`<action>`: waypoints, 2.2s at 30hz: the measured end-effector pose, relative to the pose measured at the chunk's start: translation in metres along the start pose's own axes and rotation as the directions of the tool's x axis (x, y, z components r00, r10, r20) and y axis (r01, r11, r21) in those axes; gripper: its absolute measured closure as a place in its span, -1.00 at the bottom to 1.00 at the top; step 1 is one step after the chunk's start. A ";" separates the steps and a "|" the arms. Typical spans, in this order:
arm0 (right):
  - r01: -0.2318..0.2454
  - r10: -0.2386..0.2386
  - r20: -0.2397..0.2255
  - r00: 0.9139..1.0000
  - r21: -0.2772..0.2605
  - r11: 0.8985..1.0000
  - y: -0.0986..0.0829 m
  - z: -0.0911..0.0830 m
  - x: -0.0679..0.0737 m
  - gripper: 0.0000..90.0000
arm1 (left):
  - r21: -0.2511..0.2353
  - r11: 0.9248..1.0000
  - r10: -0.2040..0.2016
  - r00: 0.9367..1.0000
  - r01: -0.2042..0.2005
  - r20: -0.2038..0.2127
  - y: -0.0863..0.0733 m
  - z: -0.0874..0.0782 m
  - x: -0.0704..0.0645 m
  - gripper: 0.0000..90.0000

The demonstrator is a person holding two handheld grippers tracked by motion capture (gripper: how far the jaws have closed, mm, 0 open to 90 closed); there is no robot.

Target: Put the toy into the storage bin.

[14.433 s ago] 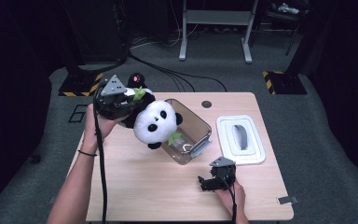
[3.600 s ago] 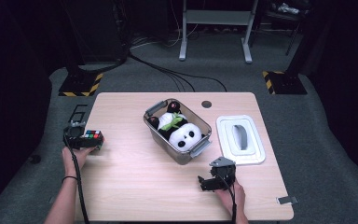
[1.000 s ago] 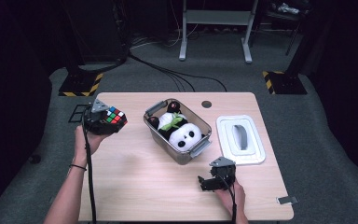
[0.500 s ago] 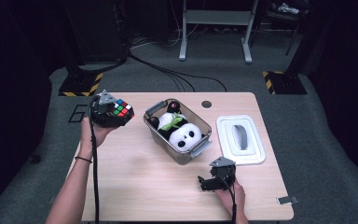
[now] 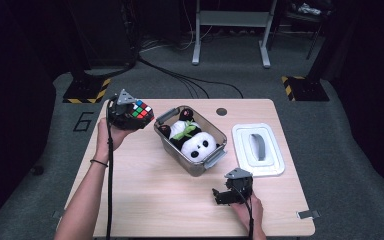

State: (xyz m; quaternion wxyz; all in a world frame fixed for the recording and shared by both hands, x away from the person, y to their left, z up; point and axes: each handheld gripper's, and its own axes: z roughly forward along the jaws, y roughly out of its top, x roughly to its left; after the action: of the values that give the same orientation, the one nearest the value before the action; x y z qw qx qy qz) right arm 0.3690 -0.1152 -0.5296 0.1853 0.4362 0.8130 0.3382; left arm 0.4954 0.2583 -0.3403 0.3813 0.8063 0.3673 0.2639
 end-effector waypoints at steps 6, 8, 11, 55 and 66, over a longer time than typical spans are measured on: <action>0.000 0.000 0.000 1.000 0.000 1.000 0.000 0.000 0.000 -1.00 | -0.014 1.000 -0.009 1.000 0.009 0.025 0.008 0.009 -0.003 -0.24; -0.008 0.008 0.001 1.000 -0.002 1.000 0.000 0.000 0.001 -1.00 | -0.009 1.000 -0.008 0.999 0.008 0.037 0.010 0.012 -0.005 -0.24; -0.008 0.008 0.001 1.000 -0.003 1.000 0.000 0.000 0.001 -1.00 | -0.016 1.000 -0.008 0.999 0.008 0.039 0.012 0.015 -0.007 -0.24; -0.007 0.007 -0.004 1.000 -0.001 1.000 0.000 0.000 0.000 -1.00 | 0.105 0.993 0.049 0.996 -0.056 0.075 0.022 0.100 -0.054 -0.55; -0.007 0.007 -0.002 1.000 -0.002 1.000 0.000 0.000 0.000 -1.00 | 0.086 0.993 0.073 0.996 -0.078 0.060 0.024 0.091 -0.050 -0.36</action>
State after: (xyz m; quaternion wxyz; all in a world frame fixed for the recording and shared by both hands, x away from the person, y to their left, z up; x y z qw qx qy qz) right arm 0.3686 -0.1150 -0.5295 0.1839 0.4386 0.8113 0.3399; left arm 0.5399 0.1698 -0.3798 0.3451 0.8428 0.3370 0.2387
